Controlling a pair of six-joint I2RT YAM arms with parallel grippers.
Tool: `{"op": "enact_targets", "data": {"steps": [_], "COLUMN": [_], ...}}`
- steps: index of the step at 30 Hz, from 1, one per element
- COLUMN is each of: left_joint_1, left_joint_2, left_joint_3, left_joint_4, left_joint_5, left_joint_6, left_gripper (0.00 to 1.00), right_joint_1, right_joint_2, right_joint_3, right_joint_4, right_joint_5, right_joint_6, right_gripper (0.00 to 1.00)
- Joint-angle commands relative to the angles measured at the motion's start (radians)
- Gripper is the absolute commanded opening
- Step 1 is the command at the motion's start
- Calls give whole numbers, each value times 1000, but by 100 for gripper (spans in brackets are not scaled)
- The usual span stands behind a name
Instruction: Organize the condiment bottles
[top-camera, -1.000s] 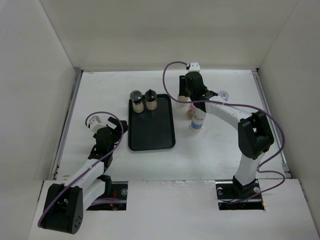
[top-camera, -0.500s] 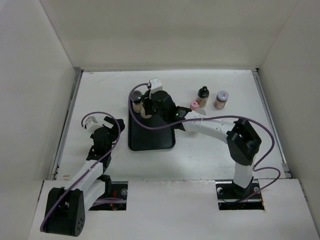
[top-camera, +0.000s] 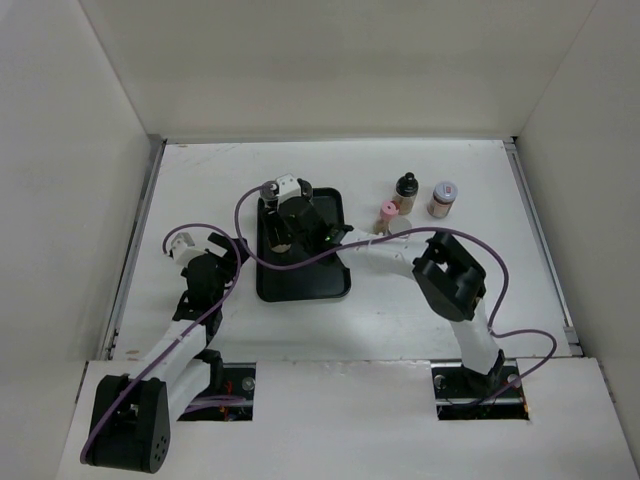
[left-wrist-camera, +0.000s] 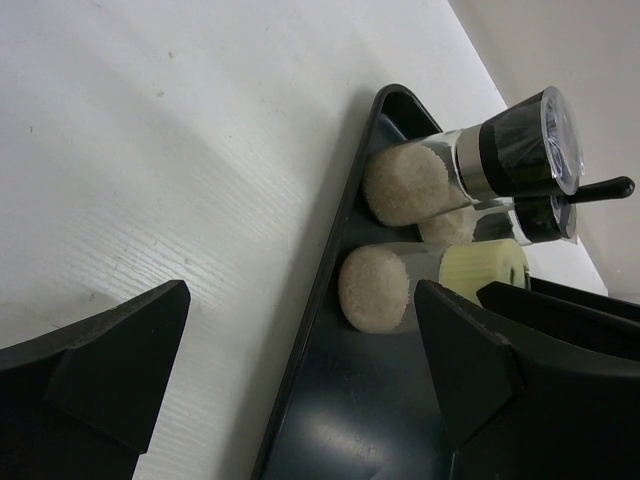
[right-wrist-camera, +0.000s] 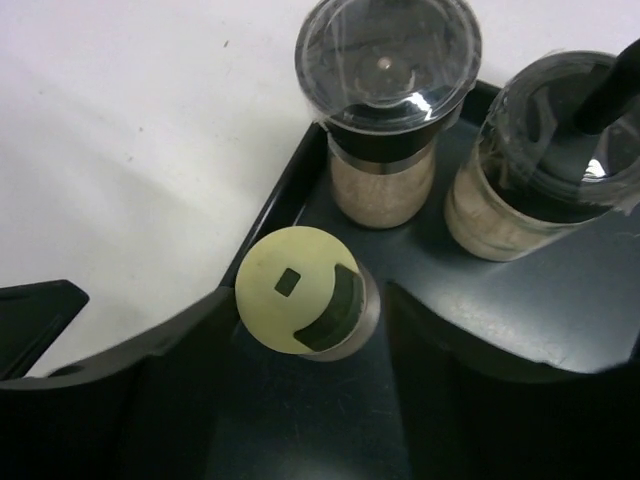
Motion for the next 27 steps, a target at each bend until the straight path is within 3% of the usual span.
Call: {"op": "enact_targets", "data": {"steps": [1, 4, 9, 11, 14, 17, 18, 22, 27], "left_joint_1": [0, -1, 0, -4, -4, -10, -13, -21, -26], "left_joint_2": [-8, -11, -12, -18, -14, -14, -5, 34, 35], "left_joint_3": [-8, -9, -8, -9, -6, -8, -6, 6, 9], "left_joint_4": [35, 39, 35, 36, 35, 41, 46, 50, 58], "left_joint_5": [15, 9, 15, 3, 10, 4, 1, 15, 4], "left_joint_6": [-7, -7, -5, -2, -3, -2, -2, -5, 3], "left_gripper": [100, 100, 100, 100, 100, 100, 100, 100, 100], "right_joint_1": [15, 15, 5, -17, -70, -104, -115, -193, -270], "right_joint_2": [-10, -74, -290, -407, -592, -784, -841, -949, -937], "right_joint_3": [44, 3, -168, -277, -447, -596, -638, -748, -799], "right_joint_4": [80, 81, 146, 169, 179, 135, 109, -1, -75], "right_joint_5": [16, 20, 28, 58, 143, 297, 356, 485, 384], "right_joint_6": [18, 18, 21, 23, 24, 43, 44, 55, 144], "right_gripper": [71, 85, 90, 84, 61, 59, 61, 86, 98]}}
